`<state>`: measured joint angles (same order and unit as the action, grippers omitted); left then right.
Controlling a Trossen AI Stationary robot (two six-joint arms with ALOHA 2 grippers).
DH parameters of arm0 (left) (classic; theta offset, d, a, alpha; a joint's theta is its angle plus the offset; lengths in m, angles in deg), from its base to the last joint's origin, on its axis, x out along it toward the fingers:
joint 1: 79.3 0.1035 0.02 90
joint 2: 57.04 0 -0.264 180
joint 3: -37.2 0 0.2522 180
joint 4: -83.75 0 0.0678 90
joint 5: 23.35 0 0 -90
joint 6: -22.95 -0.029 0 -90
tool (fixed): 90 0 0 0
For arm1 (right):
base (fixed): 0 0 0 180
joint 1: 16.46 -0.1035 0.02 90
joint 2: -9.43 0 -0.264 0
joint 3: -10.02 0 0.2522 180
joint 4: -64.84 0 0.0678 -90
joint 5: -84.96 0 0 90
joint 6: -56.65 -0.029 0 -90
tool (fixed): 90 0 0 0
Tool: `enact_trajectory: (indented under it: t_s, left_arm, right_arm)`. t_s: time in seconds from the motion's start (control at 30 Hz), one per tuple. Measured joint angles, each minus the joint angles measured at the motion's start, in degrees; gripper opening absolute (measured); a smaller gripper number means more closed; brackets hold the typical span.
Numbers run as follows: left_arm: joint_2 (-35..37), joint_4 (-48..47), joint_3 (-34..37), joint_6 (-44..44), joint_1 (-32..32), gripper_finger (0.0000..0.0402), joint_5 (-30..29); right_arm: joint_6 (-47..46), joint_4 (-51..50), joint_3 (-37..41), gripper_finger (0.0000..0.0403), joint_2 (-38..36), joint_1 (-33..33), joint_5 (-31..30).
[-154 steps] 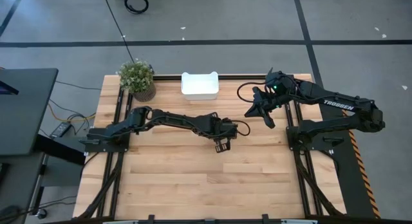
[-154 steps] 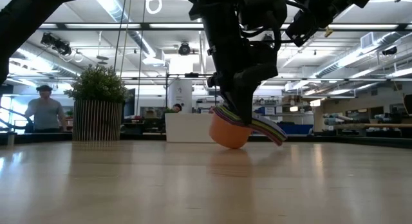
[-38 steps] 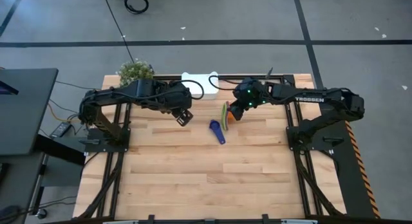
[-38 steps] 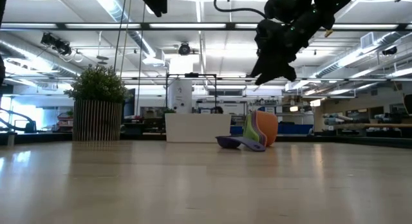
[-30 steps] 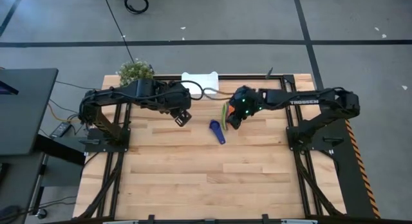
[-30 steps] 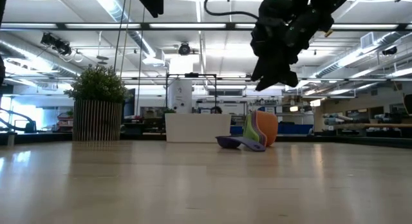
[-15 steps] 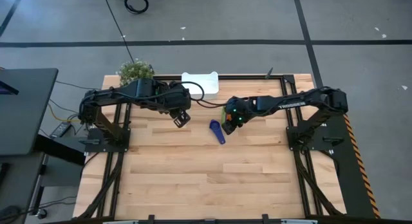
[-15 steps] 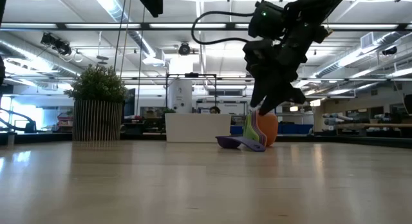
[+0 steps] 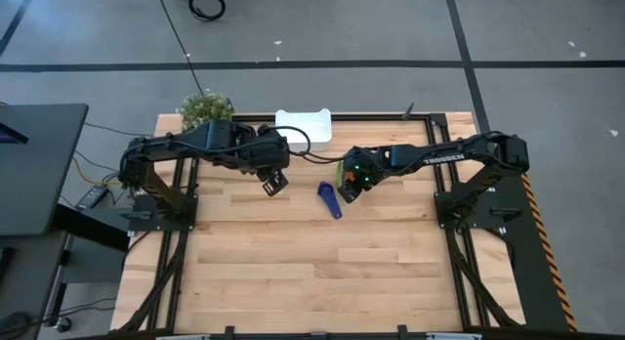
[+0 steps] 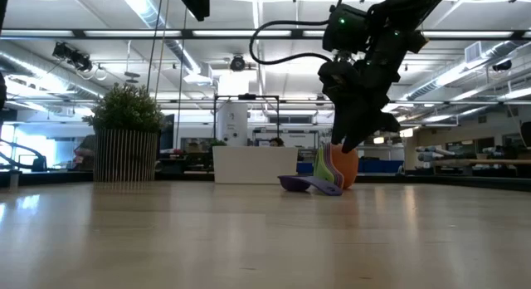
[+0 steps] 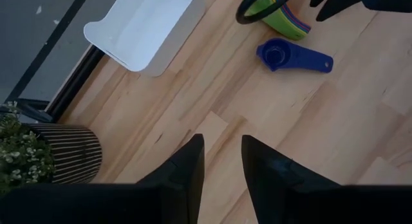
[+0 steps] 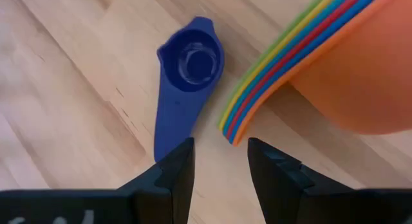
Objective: Nest measuring cups in basket
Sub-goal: Adjust the nested measuring cups
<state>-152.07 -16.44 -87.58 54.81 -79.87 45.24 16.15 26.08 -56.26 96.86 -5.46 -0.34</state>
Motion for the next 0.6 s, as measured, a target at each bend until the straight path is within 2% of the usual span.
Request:
enact_trajectory:
  t_s: [0.6]
  left_arm:
    - [0.00,0.46,0.00,-0.02,-0.01,0.0112,0.00]
  right_arm:
    - [-1.98,4.00,-0.01,0.0151,5.44,0.40,-1.72]
